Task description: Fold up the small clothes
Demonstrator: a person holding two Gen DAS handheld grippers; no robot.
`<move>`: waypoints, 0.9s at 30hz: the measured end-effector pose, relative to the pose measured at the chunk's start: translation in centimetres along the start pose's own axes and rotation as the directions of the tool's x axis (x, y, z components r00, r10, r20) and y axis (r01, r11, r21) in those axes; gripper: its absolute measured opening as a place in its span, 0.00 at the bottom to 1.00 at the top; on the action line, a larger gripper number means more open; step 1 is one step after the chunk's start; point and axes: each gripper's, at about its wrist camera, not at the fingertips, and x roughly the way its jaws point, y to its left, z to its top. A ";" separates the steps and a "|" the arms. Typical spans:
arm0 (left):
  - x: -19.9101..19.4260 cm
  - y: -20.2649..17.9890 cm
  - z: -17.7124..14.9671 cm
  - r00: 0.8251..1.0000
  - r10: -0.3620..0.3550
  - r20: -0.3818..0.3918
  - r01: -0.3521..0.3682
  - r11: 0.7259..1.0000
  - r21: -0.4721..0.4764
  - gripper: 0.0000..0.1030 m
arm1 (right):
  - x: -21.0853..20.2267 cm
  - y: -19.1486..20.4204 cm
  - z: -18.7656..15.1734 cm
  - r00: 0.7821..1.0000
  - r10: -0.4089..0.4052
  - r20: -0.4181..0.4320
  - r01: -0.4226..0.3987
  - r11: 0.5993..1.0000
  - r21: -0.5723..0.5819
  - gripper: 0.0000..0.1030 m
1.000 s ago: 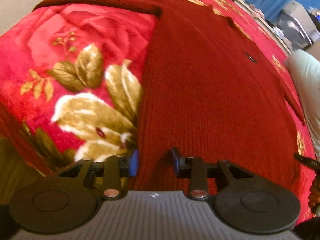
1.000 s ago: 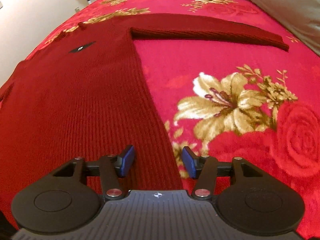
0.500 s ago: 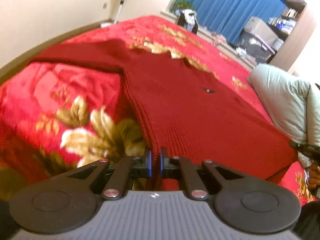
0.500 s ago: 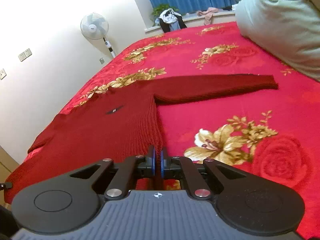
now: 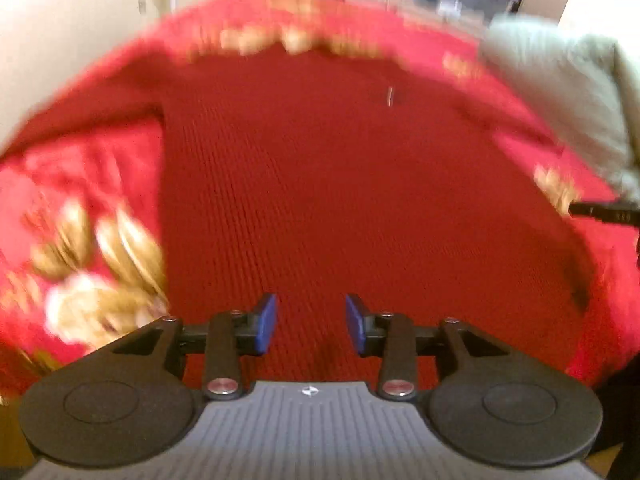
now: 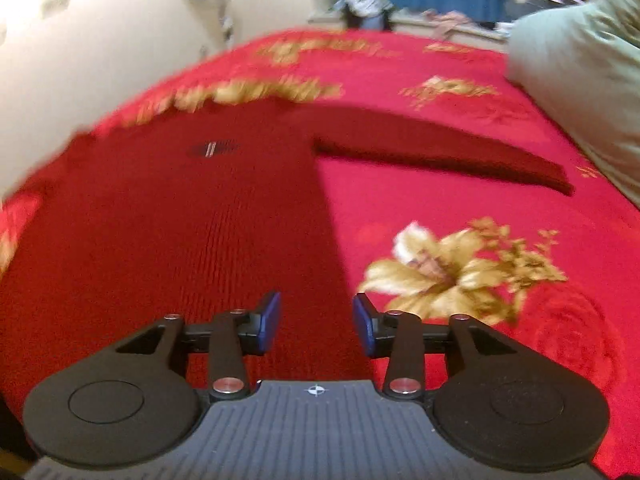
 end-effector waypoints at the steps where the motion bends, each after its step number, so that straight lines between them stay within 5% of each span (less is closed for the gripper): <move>1: 1.6 0.2 -0.5 0.996 0.011 -0.089 -0.014 1.000 -0.023 0.43 | 1.2 0.5 -0.4 0.998 -0.016 -0.056 0.015 1.000 -0.023 0.45; 3: 1.9 0.1 -0.8 0.995 0.016 -0.095 -0.020 0.999 -0.033 0.45 | 3.2 1.0 -1.2 0.983 -0.082 -0.162 0.075 0.996 -0.052 0.47; 4: 1.5 -0.2 -0.5 0.997 0.014 -0.078 -0.016 0.999 -0.030 0.47 | 3.3 1.2 -1.5 0.983 -0.104 -0.150 0.096 0.994 -0.059 0.47; 9: -1.1 -0.1 0.5 0.993 0.039 0.115 -0.030 0.997 -0.074 0.52 | 0.0 1.5 0.2 0.997 -0.064 0.051 0.063 0.998 0.022 0.47; 12: -3.3 -0.3 1.8 0.961 0.098 0.260 -0.073 0.992 -0.105 0.52 | -1.3 1.4 1.4 0.981 -0.083 0.176 0.073 0.995 0.062 0.47; 17: -8.1 -0.5 5.2 0.872 0.151 0.465 -0.112 0.987 -0.112 0.53 | -2.8 -0.5 3.3 0.933 -0.124 0.339 0.069 0.983 0.169 0.47; 21: -11.2 0.6 9.9 0.806 0.202 0.556 -0.170 0.979 -0.109 0.65 | -3.9 -1.6 3.5 0.901 -0.172 0.399 0.099 0.975 0.197 0.47; 24: -11.1 2.8 13.1 0.791 0.252 0.557 -0.223 0.967 -0.121 0.72 | -4.5 -2.1 3.1 0.899 -0.192 0.394 0.119 0.972 0.203 0.47; 27: -8.8 5.7 15.2 0.799 0.317 0.511 -0.282 0.948 -0.147 0.72 | -4.8 -2.4 2.9 0.900 -0.205 0.385 0.129 0.968 0.214 0.47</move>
